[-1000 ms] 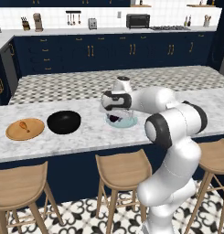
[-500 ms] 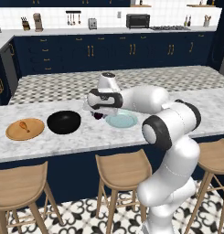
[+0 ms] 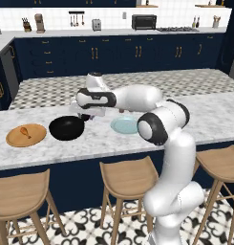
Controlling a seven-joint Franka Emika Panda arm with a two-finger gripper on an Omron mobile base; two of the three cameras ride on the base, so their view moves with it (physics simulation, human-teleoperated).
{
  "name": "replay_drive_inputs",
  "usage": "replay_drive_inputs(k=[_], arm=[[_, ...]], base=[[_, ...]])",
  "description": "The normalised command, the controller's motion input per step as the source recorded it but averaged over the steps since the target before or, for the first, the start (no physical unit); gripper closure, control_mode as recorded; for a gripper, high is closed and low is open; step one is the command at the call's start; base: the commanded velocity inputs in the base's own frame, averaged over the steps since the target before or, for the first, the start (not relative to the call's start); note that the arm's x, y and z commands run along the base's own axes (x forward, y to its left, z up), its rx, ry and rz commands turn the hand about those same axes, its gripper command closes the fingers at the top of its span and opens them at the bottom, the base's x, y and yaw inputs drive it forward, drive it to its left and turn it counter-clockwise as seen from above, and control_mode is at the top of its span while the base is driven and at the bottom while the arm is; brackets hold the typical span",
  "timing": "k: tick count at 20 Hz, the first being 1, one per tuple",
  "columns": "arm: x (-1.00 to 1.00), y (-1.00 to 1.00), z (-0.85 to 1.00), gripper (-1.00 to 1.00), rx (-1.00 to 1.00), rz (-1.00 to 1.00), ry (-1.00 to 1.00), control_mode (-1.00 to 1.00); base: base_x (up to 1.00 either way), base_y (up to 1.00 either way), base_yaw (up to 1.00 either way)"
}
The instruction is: Pick the chicken drumstick and eggplant from their plates and place them in the bowl. Then put the bowl in the fridge.
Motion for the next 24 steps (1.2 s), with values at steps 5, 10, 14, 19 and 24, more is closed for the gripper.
replay_drive_inputs(k=[5,10,14,19,24], arm=[[0.47,0.89,0.00,1.00,0.00,0.12,0.03,-1.00],[0.51,0.26,-0.28,1.00,0.00,0.05,-0.02,-1.00],[0.36,0.06,-0.58,1.00,-0.01,0.01,-0.10,-1.00],[0.00,0.00,-0.64,1.00,0.00,0.00,-0.10,-1.00],[0.00,0.00,-0.59,1.00,0.05,0.00,-0.06,-1.00]], base=[[0.00,0.00,0.00],[0.00,0.00,0.00],[0.00,0.00,0.00],[0.00,0.00,0.00],[0.00,0.00,0.00]])
